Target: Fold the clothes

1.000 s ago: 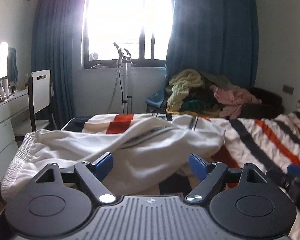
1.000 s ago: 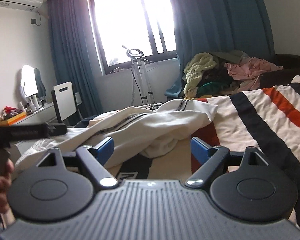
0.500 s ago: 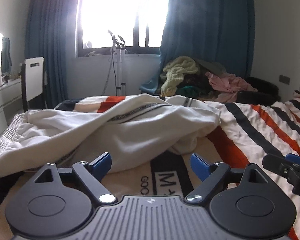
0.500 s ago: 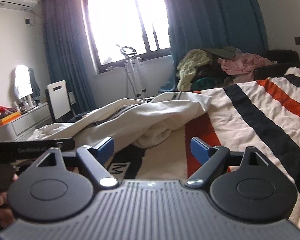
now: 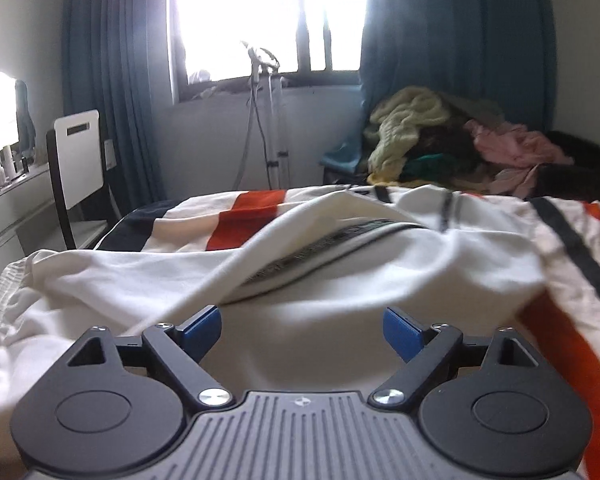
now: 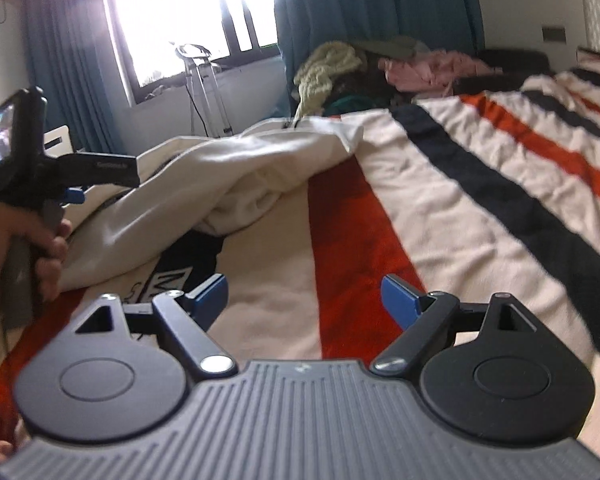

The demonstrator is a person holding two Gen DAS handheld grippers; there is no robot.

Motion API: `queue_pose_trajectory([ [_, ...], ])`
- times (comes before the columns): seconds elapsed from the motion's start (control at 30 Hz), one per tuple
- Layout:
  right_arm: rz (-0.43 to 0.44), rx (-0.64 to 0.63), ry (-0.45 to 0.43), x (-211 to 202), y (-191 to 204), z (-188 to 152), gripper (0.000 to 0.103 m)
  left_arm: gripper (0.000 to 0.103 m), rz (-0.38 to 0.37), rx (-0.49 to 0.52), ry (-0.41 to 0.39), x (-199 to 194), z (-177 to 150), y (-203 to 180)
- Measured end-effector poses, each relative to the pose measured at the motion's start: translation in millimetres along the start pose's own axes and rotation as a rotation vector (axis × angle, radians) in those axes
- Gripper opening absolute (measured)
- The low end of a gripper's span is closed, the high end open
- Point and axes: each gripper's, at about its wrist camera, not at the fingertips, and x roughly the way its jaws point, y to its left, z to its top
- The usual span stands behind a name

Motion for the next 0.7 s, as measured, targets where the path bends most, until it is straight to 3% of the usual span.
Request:
queue_pose_trajectory([
  [0.13, 0.051, 0.077, 0.054, 14, -1, -1, 0.086, 0.089, 0.001, -0.036, -0.021, 26, -3, 28],
  [0.27, 0.061, 0.051, 0.068, 31, 8, -6, 0.086, 0.085, 0.036, 0.004, -0.034, 48, -6, 39],
  [0.47, 0.063, 0.086, 0.135, 51, 5, -13, 0.086, 0.069, 0.035, 0.016, -0.025, 68, -13, 45],
  [0.57, 0.057, 0.080, 0.137, 51, 6, -13, 0.086, 0.038, 0.052, 0.000, -0.014, 71, -18, 51],
  [0.6, 0.057, 0.074, 0.135, 51, 7, -14, 0.086, 0.019, 0.055, -0.002, -0.017, 70, -18, 54],
  [0.63, 0.057, 0.065, 0.131, 49, 9, -14, 0.086, 0.010, 0.058, -0.004, -0.021, 68, -18, 56],
  [0.7, 0.053, 0.044, 0.121, 47, 12, -14, 0.086, 0.006, 0.052, -0.009, -0.050, 56, -17, 59],
])
